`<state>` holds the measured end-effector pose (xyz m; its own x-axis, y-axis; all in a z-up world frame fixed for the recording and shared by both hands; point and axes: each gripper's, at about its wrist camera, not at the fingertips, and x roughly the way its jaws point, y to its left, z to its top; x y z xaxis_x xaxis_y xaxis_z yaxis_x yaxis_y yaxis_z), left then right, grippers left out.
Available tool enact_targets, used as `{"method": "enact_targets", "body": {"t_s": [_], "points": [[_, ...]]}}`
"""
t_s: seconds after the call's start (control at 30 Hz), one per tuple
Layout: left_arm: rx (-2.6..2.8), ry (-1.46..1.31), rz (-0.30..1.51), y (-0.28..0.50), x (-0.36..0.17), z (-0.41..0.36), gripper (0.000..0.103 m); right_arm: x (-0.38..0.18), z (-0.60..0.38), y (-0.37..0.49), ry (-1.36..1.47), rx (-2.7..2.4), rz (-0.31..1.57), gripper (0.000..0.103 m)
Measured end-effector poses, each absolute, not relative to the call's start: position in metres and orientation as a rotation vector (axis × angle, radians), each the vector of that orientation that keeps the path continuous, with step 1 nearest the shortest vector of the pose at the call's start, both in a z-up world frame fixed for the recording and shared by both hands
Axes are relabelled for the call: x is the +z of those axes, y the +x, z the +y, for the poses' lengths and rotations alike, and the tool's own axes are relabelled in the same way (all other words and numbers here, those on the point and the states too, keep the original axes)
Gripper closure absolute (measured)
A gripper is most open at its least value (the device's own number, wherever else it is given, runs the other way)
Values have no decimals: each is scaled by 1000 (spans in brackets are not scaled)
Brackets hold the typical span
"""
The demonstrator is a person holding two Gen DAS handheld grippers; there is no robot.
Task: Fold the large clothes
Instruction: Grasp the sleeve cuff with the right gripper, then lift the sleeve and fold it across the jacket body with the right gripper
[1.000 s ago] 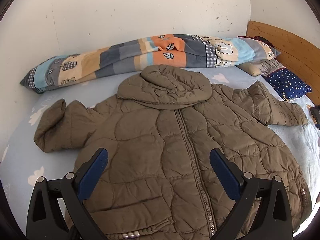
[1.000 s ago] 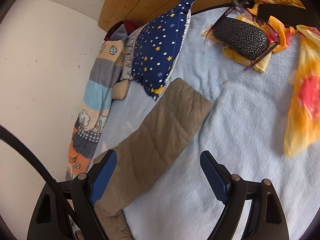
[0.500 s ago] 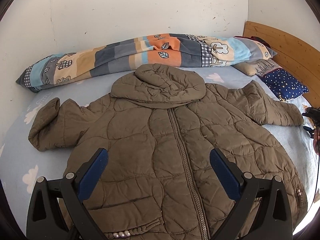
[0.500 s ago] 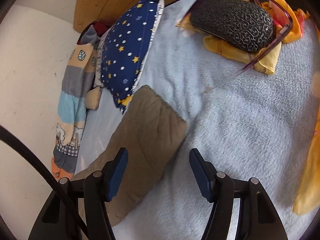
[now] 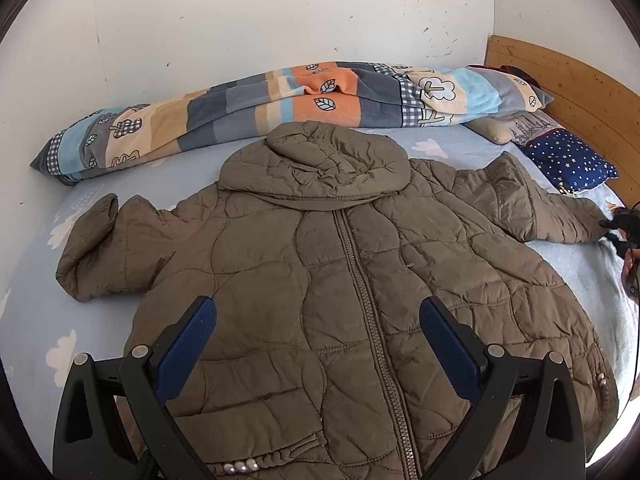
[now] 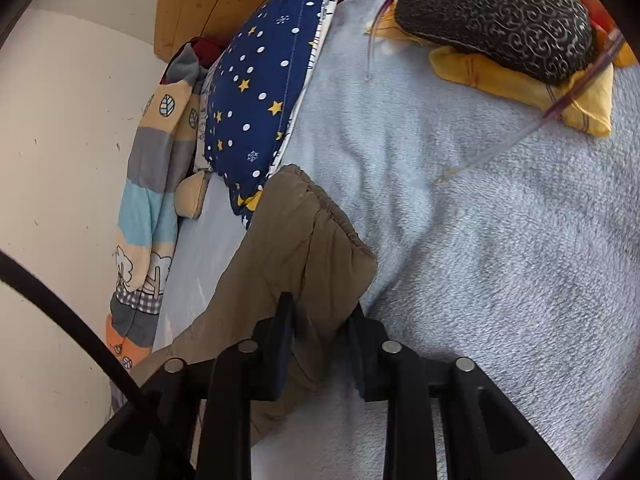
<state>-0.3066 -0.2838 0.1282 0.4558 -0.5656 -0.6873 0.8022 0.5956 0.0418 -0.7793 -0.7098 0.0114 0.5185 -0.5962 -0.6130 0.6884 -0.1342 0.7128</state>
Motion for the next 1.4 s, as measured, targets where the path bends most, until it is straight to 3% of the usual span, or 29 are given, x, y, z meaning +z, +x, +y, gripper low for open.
{"method": "enact_targets", "body": {"t_s": [0.23,0.7,1.17,1.4], "points": [[-873,381,679,-308,130,-282,2,64,-697,-780,1130,-1178,62,86],[-853,342,676,-298,136,-267,2,160,-668,-762,923,-1211,-36,86],[-834,289,672,-287,148,-246,2,299,-591,-637,667,-920,-50,86],[-823,269,669,-280,154,-232,2,327,-547,-564,575,-779,4,87]]}}
